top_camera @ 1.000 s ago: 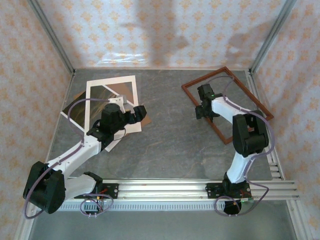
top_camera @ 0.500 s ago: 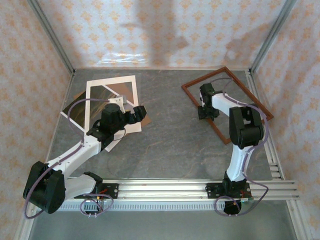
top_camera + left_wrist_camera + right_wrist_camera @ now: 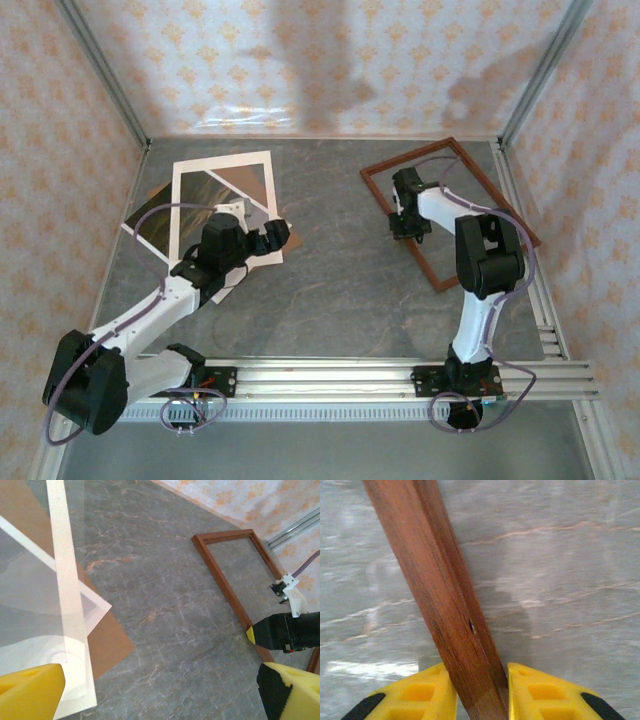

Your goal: Put the photo into the frame

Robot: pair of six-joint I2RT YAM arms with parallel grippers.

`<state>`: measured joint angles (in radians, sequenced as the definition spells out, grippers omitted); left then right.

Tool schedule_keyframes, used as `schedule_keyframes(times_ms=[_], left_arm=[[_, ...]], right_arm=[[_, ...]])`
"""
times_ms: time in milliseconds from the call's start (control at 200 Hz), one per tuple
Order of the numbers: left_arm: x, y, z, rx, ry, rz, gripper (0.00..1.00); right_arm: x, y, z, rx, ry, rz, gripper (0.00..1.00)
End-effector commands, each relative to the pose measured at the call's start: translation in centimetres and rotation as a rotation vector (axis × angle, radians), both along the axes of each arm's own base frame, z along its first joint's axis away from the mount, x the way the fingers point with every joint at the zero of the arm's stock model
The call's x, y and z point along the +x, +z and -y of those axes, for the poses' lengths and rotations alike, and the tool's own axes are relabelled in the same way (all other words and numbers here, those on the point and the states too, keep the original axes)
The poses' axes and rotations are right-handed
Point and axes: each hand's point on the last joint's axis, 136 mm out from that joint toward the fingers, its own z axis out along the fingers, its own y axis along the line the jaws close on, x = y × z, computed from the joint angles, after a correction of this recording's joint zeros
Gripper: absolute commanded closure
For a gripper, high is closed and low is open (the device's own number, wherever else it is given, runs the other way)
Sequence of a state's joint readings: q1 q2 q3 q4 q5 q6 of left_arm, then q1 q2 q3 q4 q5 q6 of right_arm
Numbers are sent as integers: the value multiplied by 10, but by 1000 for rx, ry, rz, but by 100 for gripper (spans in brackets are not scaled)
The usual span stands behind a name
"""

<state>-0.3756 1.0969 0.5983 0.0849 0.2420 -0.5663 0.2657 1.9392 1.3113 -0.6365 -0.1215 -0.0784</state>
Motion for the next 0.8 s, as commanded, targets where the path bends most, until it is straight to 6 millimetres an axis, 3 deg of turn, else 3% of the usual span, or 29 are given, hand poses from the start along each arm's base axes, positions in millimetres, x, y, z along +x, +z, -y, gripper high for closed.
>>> schedule_keyframes(times_ms=[0,285,470,636,796], left_arm=[[-15,-20,-15,84,35,-59,0],[-41,-33,-43,153,110,-98,0],[-54,-33,-48,182,93,-101,0],[-64,-35,-52,166,103,-93,0],[-70,-36,-53,165,94,-87,0]], right_arm=[[-9,16,-40,95,-44,7,74],[-5,25,-108,187,-171,64,76],[5,25,-145,211,-209,96,76],[14,20,-175,253,-251,114,76],[19,14,-192,303,-321,135,76]])
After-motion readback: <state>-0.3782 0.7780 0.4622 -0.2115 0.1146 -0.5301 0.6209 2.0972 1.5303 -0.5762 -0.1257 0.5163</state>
